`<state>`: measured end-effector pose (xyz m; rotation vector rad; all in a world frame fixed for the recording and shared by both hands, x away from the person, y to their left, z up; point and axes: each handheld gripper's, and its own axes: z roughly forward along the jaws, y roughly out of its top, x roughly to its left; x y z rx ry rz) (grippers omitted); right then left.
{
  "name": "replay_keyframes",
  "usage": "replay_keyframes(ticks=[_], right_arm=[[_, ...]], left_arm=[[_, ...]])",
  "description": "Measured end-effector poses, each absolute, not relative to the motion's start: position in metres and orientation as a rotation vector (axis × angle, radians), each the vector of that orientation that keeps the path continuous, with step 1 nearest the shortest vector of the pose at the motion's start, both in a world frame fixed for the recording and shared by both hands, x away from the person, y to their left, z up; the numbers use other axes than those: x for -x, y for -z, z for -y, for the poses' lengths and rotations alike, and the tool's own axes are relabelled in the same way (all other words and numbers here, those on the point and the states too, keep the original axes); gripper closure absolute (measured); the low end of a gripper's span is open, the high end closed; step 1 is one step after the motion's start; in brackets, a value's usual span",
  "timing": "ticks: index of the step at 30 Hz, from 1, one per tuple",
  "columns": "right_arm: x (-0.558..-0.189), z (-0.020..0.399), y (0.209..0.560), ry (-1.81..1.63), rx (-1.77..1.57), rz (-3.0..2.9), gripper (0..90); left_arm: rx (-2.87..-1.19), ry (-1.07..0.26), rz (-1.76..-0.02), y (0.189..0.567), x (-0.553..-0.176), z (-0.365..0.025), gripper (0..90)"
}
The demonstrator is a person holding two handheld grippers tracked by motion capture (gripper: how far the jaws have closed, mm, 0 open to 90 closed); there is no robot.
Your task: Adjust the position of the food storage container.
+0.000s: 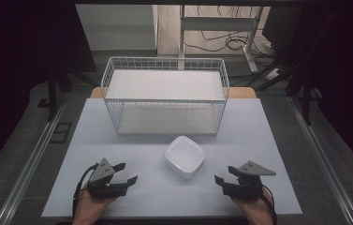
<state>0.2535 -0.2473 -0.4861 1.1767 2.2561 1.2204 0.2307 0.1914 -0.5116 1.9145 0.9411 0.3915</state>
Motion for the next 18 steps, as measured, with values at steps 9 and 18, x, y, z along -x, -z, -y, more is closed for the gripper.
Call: replay_keyframes(ticks=[9,18], right_arm=[[-0.275,0.233,0.489,-1.226,-1.135,-2.355,70.1],[-0.295,0.211,0.493,-1.179,-1.12,-2.409,89.2]], left_arm=[[-1.933,-0.345,-0.921,0.509,-0.267,-0.17,76.5],[-1.994,-0.346,-0.881,0.517,-0.314,-0.131,90.0]])
